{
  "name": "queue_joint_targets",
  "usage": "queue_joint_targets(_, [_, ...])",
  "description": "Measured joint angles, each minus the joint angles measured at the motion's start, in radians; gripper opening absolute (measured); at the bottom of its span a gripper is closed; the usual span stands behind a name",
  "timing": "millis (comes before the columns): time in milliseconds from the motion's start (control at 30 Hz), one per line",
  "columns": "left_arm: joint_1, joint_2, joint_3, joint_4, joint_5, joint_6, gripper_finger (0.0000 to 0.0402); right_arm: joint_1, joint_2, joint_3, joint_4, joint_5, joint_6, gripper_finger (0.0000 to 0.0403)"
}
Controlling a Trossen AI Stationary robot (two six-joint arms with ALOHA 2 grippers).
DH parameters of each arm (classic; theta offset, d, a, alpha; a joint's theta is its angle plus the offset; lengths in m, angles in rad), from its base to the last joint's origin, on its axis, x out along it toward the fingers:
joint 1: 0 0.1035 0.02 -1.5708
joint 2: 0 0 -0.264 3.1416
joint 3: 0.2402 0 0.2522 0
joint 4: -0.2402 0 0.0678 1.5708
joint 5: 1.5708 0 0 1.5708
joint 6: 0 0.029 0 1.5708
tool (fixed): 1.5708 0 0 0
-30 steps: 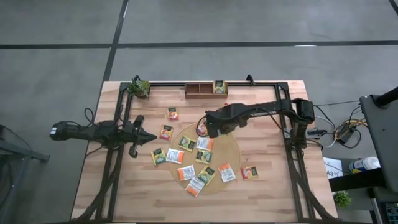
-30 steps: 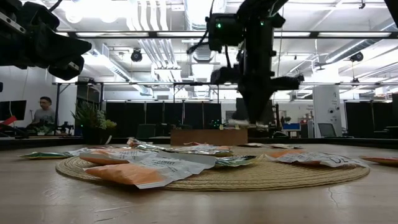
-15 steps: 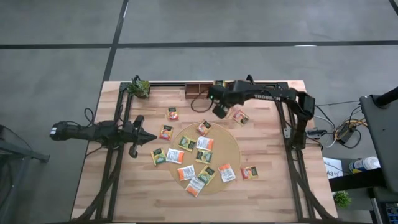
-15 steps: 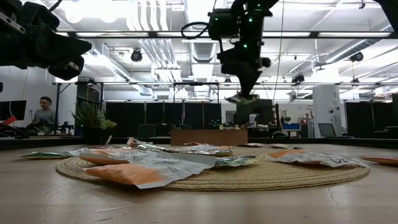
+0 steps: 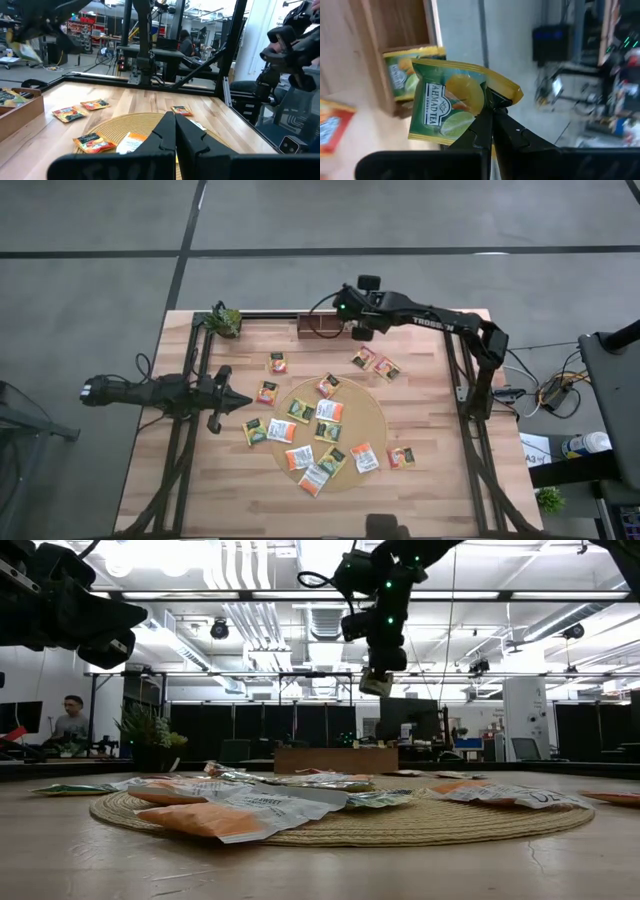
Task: Pick & Place Tea
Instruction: Put the yellow tea bag into the right section of the wooden organizer
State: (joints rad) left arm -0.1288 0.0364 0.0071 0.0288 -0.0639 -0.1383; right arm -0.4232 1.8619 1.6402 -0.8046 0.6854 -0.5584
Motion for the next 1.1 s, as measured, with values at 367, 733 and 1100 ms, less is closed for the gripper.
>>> queue_joint_targets(367, [0.0, 0.0, 0.0, 0.0, 0.0, 0.0, 0.0, -0.006, 0.005, -0.172, 0.226, -0.01, -0.144, 0.0008])
queue_joint_targets(733, [0.0, 0.0, 0.0, 0.0, 0.0, 0.0, 0.0, -0.049, 0.074, -0.16, 0.302, -0.013, -0.271, 0.0008])
queue_joint_targets(1100, [0.0, 0.0, 0.0, 0.0, 0.0, 0.0, 0.0, -0.072, 0.124, -0.129, 0.284, -0.036, -0.273, 0.0008])
